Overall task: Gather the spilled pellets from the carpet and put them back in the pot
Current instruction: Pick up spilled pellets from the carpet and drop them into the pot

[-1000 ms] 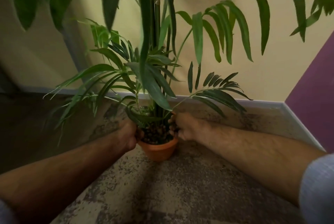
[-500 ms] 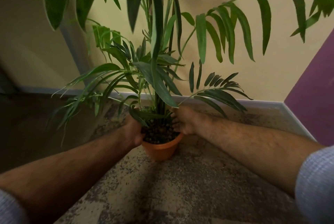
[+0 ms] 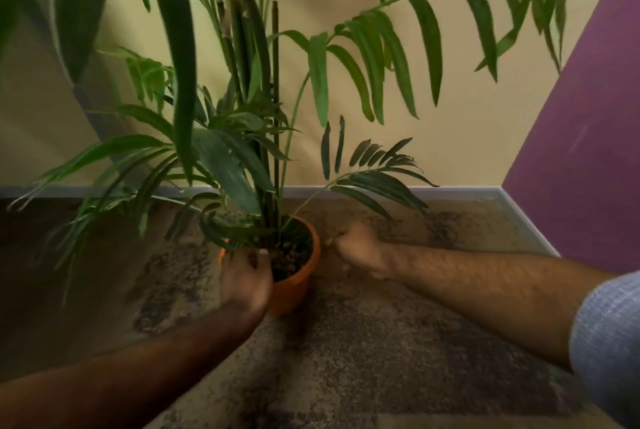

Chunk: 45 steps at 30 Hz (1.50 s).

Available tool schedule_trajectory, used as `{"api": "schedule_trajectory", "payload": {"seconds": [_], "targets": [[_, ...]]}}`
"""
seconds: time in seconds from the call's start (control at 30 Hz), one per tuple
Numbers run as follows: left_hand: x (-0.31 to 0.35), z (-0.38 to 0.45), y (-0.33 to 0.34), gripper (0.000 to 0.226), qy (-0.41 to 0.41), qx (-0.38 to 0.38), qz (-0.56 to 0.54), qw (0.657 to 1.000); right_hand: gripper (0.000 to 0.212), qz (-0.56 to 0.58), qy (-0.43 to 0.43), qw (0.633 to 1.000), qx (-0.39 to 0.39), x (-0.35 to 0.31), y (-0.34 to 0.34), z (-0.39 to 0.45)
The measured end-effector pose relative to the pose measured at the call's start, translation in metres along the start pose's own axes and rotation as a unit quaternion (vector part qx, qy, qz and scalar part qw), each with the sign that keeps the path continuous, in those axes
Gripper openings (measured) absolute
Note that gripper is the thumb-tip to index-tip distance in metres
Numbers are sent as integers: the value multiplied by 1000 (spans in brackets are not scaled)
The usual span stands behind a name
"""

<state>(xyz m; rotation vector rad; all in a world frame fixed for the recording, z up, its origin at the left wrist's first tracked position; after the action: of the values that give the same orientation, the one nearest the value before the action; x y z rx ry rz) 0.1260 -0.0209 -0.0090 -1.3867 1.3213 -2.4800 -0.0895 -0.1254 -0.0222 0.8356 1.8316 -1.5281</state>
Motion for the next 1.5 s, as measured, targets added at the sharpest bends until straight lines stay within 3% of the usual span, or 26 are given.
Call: {"api": "schedule_trajectory", "payload": {"seconds": [0.13,0.33,0.57,0.83,1.13,1.33,1.5], "targets": [[18,-13,9,27,54,21,-24,998,15,-34,-48,997,42,10,-30,5],[38,-32,24,10,127,32,-42,990,23,-68,-51,996,40,55,-69,22],[69,-52,36,32,214,56,-10,975,19,-113,-34,992,33,115,-111,43],[96,-90,102,29,288,-62,-23,955,12,-186,-39,982,2,168,-142,55],[106,-128,210,54,299,-204,52,931,17,-331,-107,936,-58,232,-160,58],[100,-164,272,73,305,-285,89,904,55,-358,-84,927,-74,295,-179,53],[112,-198,317,85,324,-345,75,878,75,-383,-70,921,-21,327,-184,53]]}}
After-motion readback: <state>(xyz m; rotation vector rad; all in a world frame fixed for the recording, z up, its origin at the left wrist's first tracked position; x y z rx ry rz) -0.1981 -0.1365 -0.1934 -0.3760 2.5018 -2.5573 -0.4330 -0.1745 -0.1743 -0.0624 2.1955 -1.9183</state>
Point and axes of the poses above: each hand's wrist, its own z-axis towards the middle knuckle, its own y-axis out of the palm, x = y × z, the point moved 10 cm from there along z, towards the middle knuckle, and after that the axes turned 15 degrees about x, right-handed, at the moved point
